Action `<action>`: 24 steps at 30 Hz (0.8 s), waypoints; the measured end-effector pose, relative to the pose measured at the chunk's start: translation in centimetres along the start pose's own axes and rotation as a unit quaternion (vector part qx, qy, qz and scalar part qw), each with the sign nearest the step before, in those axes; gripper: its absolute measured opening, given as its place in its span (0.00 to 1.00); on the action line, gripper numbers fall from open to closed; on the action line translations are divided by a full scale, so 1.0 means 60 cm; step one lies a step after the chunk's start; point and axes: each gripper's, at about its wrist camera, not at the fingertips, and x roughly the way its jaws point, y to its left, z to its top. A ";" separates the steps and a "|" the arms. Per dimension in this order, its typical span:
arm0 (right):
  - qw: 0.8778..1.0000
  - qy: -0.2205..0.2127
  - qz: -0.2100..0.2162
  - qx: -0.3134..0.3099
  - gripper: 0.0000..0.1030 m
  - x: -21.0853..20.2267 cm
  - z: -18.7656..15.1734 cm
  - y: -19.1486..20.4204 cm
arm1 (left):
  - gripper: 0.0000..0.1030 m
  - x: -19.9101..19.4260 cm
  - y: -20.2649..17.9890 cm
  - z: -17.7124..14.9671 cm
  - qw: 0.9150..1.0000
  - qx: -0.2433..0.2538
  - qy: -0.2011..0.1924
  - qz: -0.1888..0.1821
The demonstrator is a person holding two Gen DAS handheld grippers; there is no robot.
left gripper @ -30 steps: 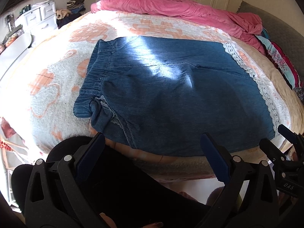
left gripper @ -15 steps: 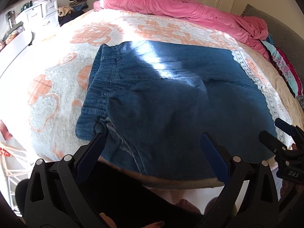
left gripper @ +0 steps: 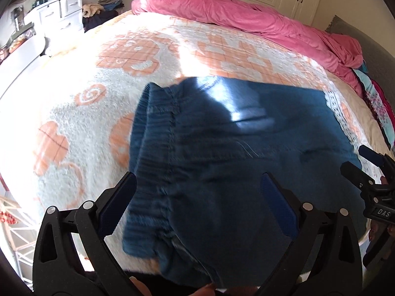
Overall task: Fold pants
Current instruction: 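Grasp the elastic waistband with the left tool while the right tool grasps the denim beside it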
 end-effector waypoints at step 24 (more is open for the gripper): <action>0.994 0.058 0.020 -0.095 0.96 0.219 0.174 0.013 | 0.91 0.138 0.111 0.134 1.000 0.012 0.019 -0.018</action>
